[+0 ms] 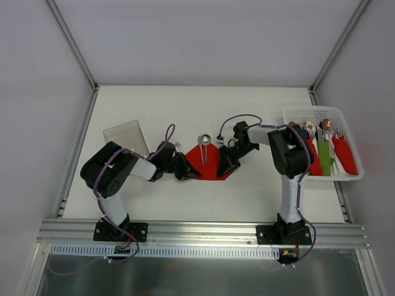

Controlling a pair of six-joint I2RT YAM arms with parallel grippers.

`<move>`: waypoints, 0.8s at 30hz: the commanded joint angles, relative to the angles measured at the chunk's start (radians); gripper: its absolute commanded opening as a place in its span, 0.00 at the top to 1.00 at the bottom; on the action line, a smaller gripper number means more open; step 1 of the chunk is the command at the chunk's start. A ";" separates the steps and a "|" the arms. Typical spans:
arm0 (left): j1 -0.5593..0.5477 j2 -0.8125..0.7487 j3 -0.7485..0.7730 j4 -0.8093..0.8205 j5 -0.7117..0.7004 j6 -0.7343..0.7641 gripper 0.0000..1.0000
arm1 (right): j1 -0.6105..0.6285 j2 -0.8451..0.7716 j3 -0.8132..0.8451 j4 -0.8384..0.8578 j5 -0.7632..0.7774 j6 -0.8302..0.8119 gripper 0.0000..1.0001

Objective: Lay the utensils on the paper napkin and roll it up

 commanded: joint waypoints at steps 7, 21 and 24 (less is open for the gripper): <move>0.013 0.055 -0.026 -0.140 -0.117 0.037 1.00 | -0.011 -0.104 0.024 -0.061 -0.026 0.030 0.86; 0.013 0.066 -0.020 -0.134 -0.120 0.014 1.00 | 0.086 -0.083 -0.032 0.131 -0.078 0.265 0.91; 0.012 0.066 -0.023 -0.134 -0.128 0.009 1.00 | 0.081 -0.044 -0.033 0.129 -0.086 0.264 0.92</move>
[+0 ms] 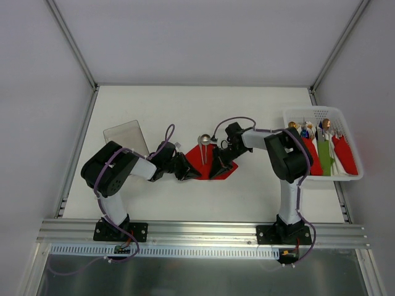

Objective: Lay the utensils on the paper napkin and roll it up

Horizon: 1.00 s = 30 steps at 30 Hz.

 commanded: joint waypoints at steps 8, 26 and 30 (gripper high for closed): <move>0.012 0.063 -0.037 -0.133 -0.136 0.027 1.00 | -0.077 0.085 -0.019 -0.008 -0.018 0.036 0.94; 0.016 0.073 -0.047 -0.131 -0.136 0.033 1.00 | -0.129 0.012 0.036 -0.205 0.056 -0.168 0.95; 0.016 0.071 -0.046 -0.130 -0.134 0.033 1.00 | -0.128 -0.048 0.078 -0.182 0.009 -0.154 0.94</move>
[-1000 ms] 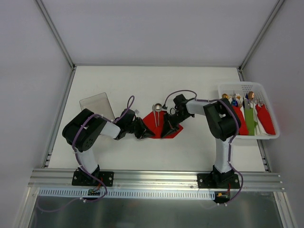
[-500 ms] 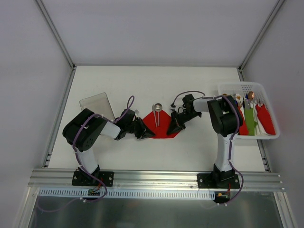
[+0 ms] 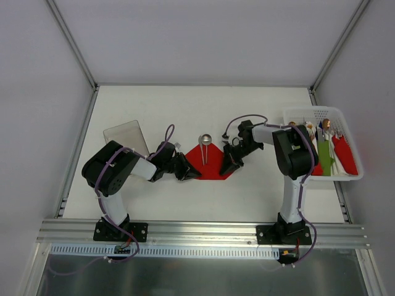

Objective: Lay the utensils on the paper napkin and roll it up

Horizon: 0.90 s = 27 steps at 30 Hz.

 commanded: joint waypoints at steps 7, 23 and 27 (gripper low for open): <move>0.010 0.063 -0.045 -0.153 -0.144 0.048 1.00 | 0.080 -0.151 0.025 0.015 0.017 -0.001 0.91; 0.010 0.071 -0.056 -0.139 -0.139 0.039 1.00 | 0.078 0.008 -0.014 0.053 0.083 0.060 0.93; 0.009 0.074 -0.057 -0.139 -0.139 0.040 1.00 | 0.061 0.022 -0.015 0.024 0.110 0.048 0.93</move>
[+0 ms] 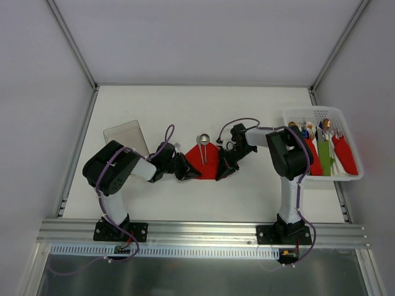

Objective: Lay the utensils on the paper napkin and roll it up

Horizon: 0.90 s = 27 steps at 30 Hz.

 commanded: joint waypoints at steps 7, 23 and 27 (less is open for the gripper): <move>0.010 0.072 -0.049 -0.169 -0.142 0.051 1.00 | -0.061 0.022 -0.008 -0.103 0.089 -0.058 0.93; 0.012 0.061 0.003 -0.212 -0.117 0.106 1.00 | -0.080 -0.081 0.047 -0.056 -0.063 -0.066 0.95; 0.013 0.049 0.013 -0.239 -0.119 0.118 1.00 | -0.023 -0.118 0.078 0.013 -0.075 -0.020 0.94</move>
